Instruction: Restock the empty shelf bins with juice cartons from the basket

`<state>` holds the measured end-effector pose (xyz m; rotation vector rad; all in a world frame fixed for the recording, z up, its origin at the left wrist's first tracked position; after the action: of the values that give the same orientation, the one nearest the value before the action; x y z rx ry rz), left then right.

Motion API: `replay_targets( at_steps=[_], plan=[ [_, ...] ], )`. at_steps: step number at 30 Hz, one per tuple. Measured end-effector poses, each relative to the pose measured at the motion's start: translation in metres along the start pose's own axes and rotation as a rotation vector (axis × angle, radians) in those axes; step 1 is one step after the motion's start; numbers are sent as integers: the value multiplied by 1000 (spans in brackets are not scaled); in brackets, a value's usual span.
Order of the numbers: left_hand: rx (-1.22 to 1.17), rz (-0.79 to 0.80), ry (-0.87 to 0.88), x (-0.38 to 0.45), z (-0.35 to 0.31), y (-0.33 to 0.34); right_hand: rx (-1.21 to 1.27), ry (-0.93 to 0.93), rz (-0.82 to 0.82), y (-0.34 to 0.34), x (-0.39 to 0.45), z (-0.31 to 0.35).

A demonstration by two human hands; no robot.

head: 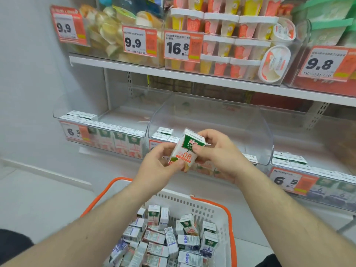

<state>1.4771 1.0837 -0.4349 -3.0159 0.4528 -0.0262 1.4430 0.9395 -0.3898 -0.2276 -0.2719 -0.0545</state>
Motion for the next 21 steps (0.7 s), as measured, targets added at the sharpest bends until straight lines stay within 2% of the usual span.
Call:
replay_targets(
  at_steps=[2, 4, 6, 9, 11, 13, 15, 21],
  plan=[
    [101, -48, 106, 7, -11, -12, -45, -46, -22, 9, 8, 2],
    [212, -81, 212, 12, -27, -16, -242, -97, -77, 12, 18, 6],
    [308, -108, 293, 17, -38, -18, -395, -147, -201, 6, 27, 16],
    [618, -340, 405, 23, -39, -28, -487, -202, -401, -17, 41, 32],
    [909, -471, 345, 32, -24, -32, -604, -212, -434, -27, 55, 34],
    [1051, -466, 212, 43, -3, -35, -725, -146, -370, -27, 74, 19],
    [1053, -435, 164, 52, 9, -36, -808, -47, -279, -21, 93, -2],
    [872, -505, 235, 58, 15, -37, -863, 182, -22, -2, 128, -56]
  ],
)
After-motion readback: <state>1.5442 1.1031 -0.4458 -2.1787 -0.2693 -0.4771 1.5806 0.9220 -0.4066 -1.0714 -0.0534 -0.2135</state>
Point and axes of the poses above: each hand's wrist, its own x-axis towards the middle knuckle, its own y-axis out of the palm, z = x × y, the point moved 9 cm from there along x, towards the middle knuckle, and after that the axes turned 12 degrees about -y, right-handed, at the moved point
